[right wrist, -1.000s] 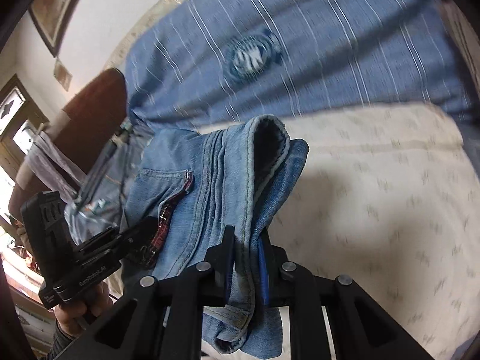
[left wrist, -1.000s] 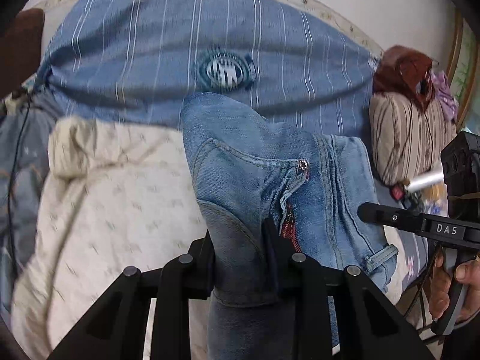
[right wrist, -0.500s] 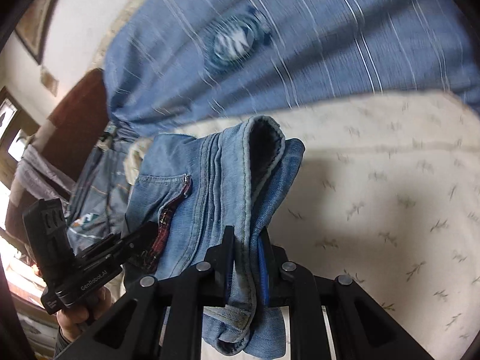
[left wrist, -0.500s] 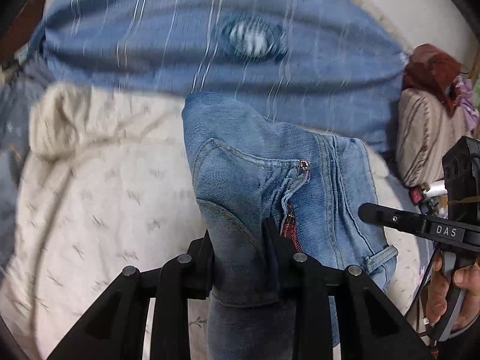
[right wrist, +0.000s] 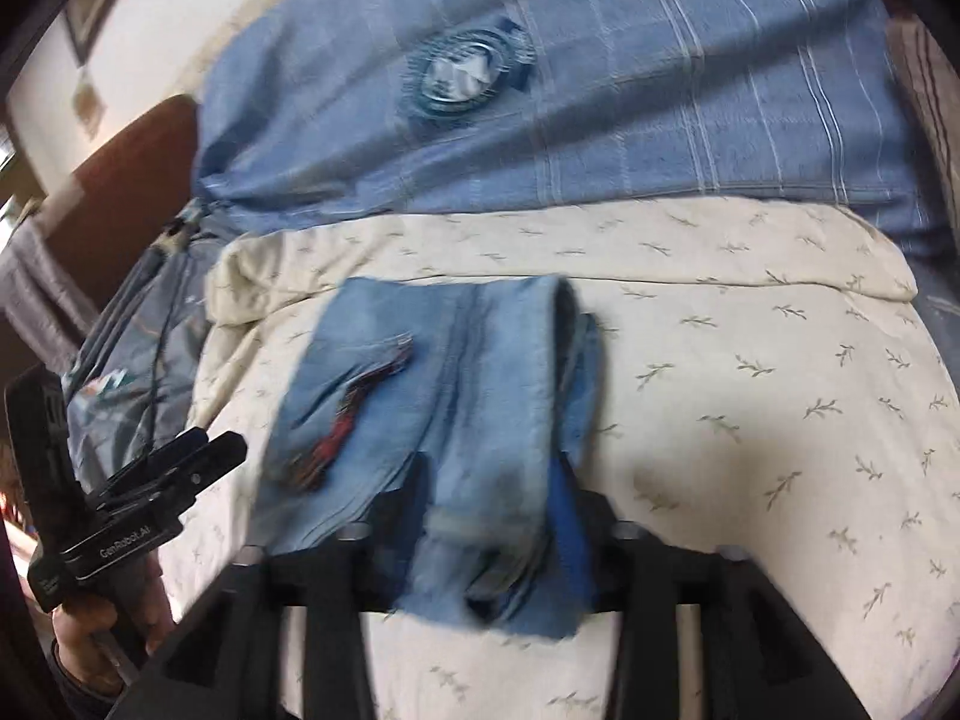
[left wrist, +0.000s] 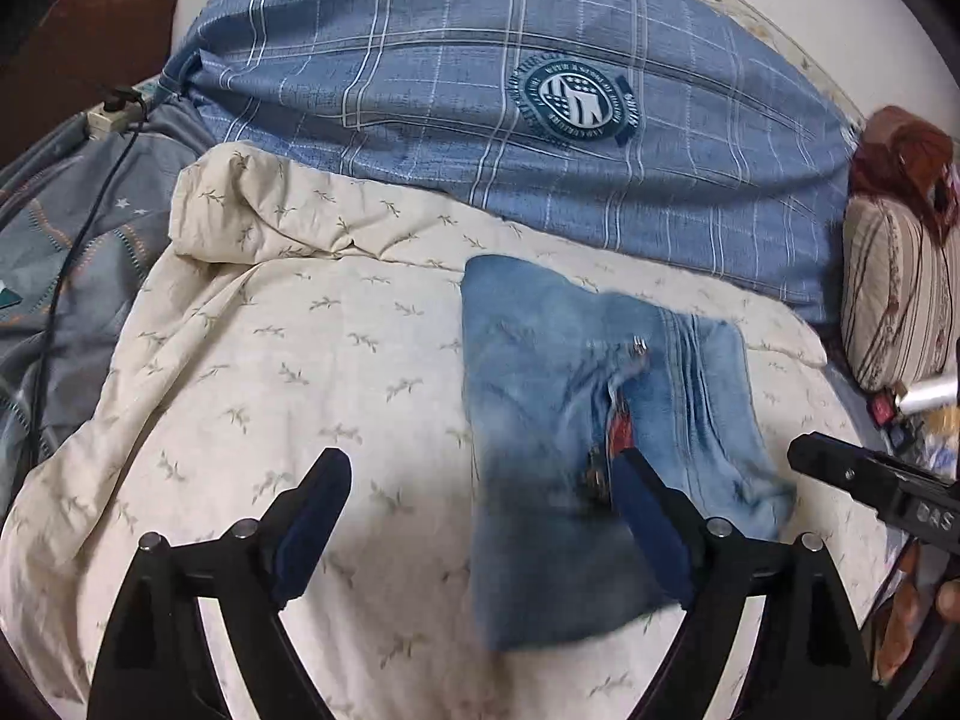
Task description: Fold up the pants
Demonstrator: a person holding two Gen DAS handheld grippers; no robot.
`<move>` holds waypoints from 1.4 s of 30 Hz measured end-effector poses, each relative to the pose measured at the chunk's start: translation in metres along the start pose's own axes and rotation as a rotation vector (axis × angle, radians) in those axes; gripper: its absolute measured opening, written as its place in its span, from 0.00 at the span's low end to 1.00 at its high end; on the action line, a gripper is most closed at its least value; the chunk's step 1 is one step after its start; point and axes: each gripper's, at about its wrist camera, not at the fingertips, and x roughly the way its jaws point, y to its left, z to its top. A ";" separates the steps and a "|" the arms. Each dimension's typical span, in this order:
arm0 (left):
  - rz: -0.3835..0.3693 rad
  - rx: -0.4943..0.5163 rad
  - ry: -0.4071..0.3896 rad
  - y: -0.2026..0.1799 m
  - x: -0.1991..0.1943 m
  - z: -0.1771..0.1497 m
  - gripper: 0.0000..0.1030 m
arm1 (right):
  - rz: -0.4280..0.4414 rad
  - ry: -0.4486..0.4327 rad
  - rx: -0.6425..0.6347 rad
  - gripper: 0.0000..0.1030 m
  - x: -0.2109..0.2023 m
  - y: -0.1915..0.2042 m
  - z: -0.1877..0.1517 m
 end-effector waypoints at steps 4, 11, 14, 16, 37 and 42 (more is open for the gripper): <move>0.117 0.119 0.088 -0.016 0.033 -0.023 0.89 | -0.073 0.146 -0.032 0.61 0.046 0.002 -0.032; 0.125 0.107 -0.015 -0.015 -0.019 -0.020 0.90 | -0.080 -0.042 -0.044 0.72 -0.020 0.016 -0.027; 0.150 0.114 -0.078 -0.019 -0.045 -0.029 0.96 | -0.100 -0.110 -0.058 0.78 -0.048 0.026 -0.045; 0.163 0.118 -0.098 -0.023 -0.059 -0.037 0.97 | -0.115 -0.127 -0.067 0.78 -0.056 0.033 -0.060; 0.162 0.118 -0.105 -0.051 -0.099 -0.058 0.97 | -0.247 -0.174 -0.189 0.95 -0.083 0.058 -0.108; 0.150 0.107 -0.102 -0.051 -0.096 -0.055 0.98 | -0.255 -0.171 -0.199 0.95 -0.084 0.058 -0.105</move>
